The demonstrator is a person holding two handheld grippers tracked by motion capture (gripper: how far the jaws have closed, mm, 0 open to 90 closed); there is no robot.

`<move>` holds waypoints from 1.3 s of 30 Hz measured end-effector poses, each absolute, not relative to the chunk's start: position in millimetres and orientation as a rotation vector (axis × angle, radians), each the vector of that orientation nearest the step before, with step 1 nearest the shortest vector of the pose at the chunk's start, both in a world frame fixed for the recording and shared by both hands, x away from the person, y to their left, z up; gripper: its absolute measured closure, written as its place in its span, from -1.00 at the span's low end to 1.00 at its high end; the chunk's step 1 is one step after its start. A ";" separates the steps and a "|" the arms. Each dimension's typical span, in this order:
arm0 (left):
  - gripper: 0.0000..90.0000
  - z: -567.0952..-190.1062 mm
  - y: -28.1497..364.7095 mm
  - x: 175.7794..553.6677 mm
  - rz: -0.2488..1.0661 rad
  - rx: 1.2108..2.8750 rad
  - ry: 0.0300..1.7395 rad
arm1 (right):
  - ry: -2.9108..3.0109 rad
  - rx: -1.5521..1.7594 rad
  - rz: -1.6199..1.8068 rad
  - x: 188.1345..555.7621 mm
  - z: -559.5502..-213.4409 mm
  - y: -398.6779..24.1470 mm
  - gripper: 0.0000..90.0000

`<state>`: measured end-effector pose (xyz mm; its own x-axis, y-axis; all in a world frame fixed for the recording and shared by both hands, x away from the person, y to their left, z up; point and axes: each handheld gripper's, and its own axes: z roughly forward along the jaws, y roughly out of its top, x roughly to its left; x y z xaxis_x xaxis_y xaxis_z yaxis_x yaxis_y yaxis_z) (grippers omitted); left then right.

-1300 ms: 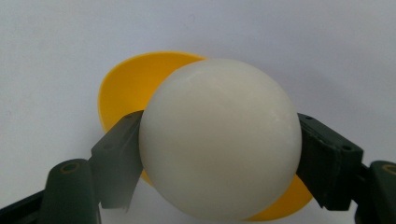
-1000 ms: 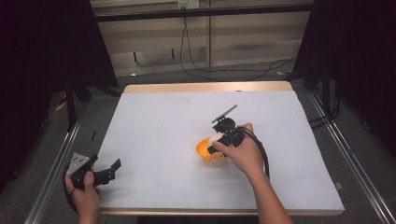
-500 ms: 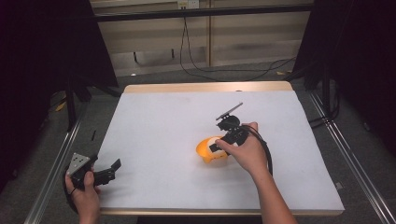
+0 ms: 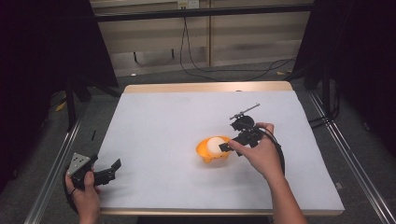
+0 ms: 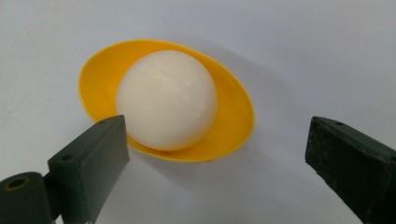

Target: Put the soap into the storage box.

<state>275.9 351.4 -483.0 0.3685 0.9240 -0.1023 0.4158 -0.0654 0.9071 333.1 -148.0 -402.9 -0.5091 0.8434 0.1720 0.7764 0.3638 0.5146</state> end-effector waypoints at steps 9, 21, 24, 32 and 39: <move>-0.98 -482.9 351.7 275.9 0.654 1.668 1.206 | 2.446 1.534 0.819 326.8 -405.5 -166.5 -0.95; -0.98 -482.6 350.8 275.6 0.676 1.685 1.200 | 2.404 1.589 0.825 319.0 -414.7 -189.4 -0.95; -0.98 -482.7 350.5 275.5 0.676 1.681 1.198 | 2.385 1.605 0.825 316.1 -416.5 -198.1 -0.95; -0.98 -482.8 350.2 275.4 0.667 1.677 1.195 | 2.346 1.637 0.802 305.8 -423.0 -221.4 -0.95; -0.98 -482.9 349.9 275.2 0.675 1.684 1.193 | 2.304 1.678 0.792 296.2 -430.2 -241.1 -0.94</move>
<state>275.2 349.9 -482.9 0.3764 0.9234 -0.0758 0.4103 -0.0928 0.9072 296.2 -241.1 -430.2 -0.3455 0.9248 0.1592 0.8272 0.2201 0.5171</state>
